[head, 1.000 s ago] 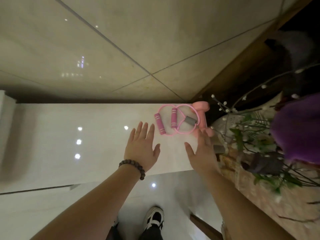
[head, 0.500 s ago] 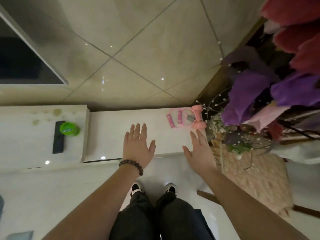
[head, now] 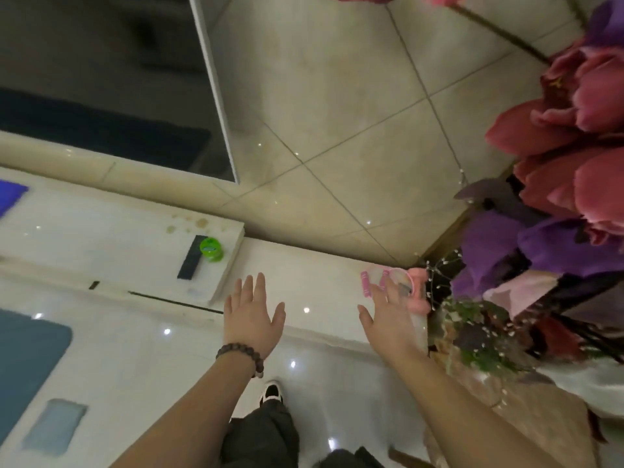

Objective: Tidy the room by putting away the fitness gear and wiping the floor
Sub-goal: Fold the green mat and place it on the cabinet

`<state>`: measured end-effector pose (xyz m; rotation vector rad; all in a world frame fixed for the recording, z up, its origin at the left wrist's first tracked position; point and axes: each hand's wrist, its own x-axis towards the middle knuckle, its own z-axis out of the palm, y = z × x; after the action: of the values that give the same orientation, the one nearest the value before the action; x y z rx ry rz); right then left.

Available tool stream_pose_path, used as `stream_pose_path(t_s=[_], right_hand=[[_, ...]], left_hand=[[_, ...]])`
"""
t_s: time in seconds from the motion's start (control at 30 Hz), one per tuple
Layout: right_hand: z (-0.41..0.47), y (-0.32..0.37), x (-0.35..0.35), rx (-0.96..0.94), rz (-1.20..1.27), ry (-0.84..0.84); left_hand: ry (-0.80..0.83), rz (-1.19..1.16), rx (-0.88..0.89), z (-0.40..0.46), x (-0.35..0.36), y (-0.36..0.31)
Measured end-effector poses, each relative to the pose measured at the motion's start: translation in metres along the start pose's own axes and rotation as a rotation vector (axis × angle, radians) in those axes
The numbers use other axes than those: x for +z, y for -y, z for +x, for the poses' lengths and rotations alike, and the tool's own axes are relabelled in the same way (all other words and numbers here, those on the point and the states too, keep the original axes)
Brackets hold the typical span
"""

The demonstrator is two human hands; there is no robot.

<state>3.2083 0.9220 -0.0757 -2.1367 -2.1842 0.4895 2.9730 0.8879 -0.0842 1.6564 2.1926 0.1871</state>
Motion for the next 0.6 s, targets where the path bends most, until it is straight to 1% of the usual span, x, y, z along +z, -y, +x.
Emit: stream_pose_path(t_s=[0.13, 0.33, 0.6], right_hand=[[-0.015, 0.003, 0.013, -0.126, 0.038, 0.069], [-0.065, 0.032, 0.033, -0.318, 0.038, 0.147], [-0.134, 0.126, 0.068, -0.646, -0.005, 0.275]], left_hand=[[-0.068, -0.039, -0.146, -0.049, -0.001, 0.008], [-0.078, -0.06, -0.364, -0.138, 0.003, 0.038], [-0.168, -0.075, -0.674, -0.249, -0.002, 0.112]])
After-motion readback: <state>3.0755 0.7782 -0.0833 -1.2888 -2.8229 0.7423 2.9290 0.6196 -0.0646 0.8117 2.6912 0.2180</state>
